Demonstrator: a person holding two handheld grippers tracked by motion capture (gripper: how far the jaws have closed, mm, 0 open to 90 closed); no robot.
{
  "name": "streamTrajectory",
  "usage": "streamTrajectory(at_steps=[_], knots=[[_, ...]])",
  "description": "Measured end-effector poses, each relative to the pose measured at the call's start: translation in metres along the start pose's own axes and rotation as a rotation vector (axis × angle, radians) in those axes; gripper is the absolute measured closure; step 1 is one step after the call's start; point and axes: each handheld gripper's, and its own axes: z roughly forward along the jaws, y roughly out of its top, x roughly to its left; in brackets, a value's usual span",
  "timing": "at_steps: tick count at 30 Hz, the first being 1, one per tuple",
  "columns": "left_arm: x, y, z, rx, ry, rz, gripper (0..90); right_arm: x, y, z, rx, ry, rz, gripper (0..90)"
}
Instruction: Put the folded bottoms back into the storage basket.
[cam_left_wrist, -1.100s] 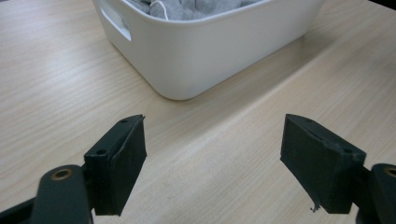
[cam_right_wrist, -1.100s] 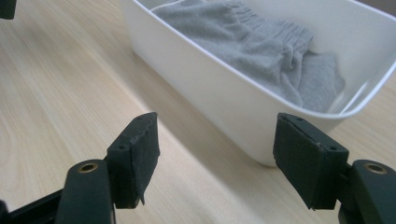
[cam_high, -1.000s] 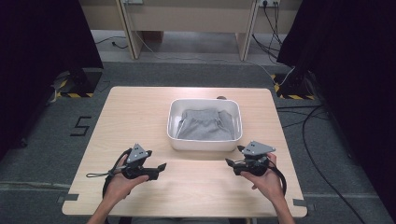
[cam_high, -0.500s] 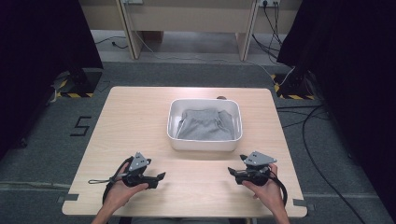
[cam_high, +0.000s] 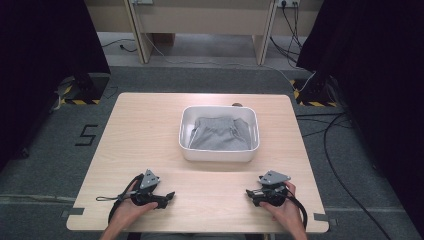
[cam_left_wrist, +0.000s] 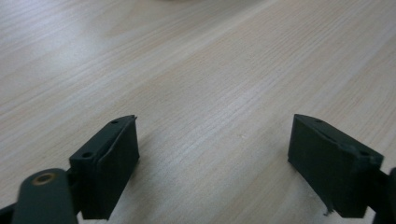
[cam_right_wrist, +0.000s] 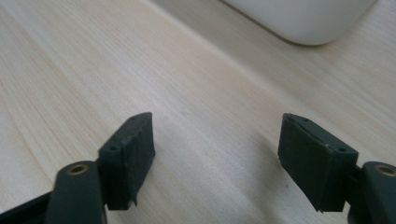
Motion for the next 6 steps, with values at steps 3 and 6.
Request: streamTrajectory(at_steps=[3,6], knots=[[0.0,0.0002,0.0006,0.001,-0.004,0.002,13.3,0.0007,0.0002,0.0024,-0.006,0.013,0.008,27.1],[0.0001,0.0004,0.0008,0.002,-0.003,0.002,12.8,0.0003,-0.0002,0.0032,-0.008,0.02,0.024,26.1]])
